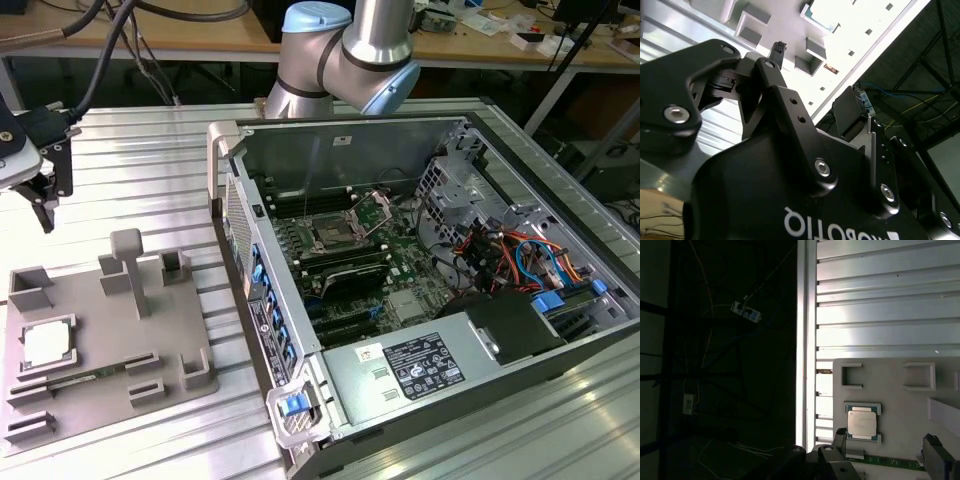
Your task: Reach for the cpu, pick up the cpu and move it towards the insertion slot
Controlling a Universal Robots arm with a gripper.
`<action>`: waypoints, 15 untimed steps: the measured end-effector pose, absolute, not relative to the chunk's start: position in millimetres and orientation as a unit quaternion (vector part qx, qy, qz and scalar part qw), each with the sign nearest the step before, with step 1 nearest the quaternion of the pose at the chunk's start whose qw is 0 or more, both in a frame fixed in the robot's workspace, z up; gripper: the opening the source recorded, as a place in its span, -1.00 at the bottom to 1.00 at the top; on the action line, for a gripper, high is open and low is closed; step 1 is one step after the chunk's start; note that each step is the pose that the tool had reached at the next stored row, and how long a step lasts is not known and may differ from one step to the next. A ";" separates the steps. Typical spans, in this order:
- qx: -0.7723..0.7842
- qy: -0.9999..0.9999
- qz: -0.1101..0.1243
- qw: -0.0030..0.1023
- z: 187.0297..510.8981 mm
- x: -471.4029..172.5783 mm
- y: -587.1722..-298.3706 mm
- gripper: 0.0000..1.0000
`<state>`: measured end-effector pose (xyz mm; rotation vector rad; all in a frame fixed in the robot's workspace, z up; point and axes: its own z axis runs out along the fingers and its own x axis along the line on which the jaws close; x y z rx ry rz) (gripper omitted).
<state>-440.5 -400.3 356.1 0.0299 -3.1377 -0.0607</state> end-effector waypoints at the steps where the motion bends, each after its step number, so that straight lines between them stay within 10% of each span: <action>1: 0.010 -1.000 -0.019 0.002 355.9 -440.5 -400.4 0.33; 15: 0.010 -1.000 -0.019 0.002 353.4 -440.5 -400.8 0.33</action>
